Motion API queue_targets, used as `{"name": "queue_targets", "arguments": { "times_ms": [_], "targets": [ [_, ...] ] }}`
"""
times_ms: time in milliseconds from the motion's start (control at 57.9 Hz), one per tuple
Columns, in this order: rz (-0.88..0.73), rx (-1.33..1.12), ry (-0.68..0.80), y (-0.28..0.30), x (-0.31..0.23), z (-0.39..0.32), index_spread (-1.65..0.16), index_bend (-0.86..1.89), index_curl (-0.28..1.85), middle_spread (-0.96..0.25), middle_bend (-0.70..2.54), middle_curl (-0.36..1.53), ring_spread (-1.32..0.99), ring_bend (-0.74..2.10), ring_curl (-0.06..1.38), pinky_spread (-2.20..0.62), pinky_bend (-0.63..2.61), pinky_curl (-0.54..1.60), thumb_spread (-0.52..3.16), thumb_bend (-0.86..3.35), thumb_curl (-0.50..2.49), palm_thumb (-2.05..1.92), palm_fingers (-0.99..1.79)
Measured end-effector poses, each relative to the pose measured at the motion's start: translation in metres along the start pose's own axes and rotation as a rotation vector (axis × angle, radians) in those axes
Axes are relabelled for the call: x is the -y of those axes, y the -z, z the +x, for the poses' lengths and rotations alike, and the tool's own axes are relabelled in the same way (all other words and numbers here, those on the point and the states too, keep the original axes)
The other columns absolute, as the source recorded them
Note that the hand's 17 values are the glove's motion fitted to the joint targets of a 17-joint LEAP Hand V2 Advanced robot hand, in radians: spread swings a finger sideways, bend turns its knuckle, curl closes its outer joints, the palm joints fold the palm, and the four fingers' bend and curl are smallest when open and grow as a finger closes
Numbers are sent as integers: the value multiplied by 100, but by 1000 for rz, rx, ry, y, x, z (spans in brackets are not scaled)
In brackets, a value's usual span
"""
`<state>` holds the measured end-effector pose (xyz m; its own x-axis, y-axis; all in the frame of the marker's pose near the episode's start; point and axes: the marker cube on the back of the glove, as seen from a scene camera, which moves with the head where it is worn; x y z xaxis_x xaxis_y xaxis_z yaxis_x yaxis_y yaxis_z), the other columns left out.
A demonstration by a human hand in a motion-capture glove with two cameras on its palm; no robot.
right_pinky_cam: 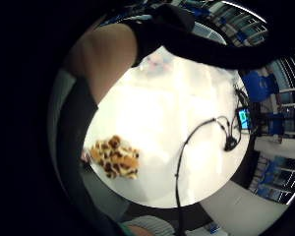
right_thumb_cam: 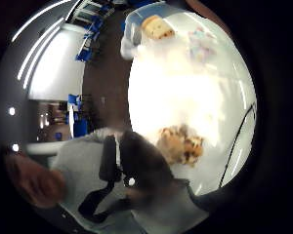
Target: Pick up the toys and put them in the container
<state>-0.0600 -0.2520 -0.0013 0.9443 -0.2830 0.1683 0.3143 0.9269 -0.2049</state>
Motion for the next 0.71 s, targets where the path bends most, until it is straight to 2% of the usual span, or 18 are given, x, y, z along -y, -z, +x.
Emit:
{"name": "queue_targets", "arguments": {
  "times_ms": [155, 328, 483, 604, 690, 708],
  "targets": [
    [18, -11, -6, -18, -50, -14, -37, 18, 41, -11, 13, 27, -3, 14, 28, 8, 78, 33, 114, -7, 24, -10, -17],
    [35, -15, -7, -38, -60, -15, -38, 18, 40, -11, 13, 25, -2, 15, 25, 8, 76, 33, 115, -7, 21, -9, -16],
    [8, -85, -91, -100, -54, -6, -38, 17, 39, -12, 13, 24, -3, 17, 24, 8, 76, 33, 118, -4, 21, -5, -14],
    [-151, -82, -6, -171, -59, -24, -37, 9, 34, -12, 11, 22, -4, 24, 26, 8, 93, 37, 122, -1, 23, 1, -8],
    [-112, -216, 15, -195, -61, -28, -37, 8, 30, -12, 10, 21, -6, 37, 30, 7, 106, 40, 125, 1, 26, 6, -5],
    [-107, -234, 16, -196, -61, -28, -38, 5, 28, -13, 13, 21, -8, 46, 32, 6, 108, 41, 126, 2, 27, 10, 3]
  ]
}}
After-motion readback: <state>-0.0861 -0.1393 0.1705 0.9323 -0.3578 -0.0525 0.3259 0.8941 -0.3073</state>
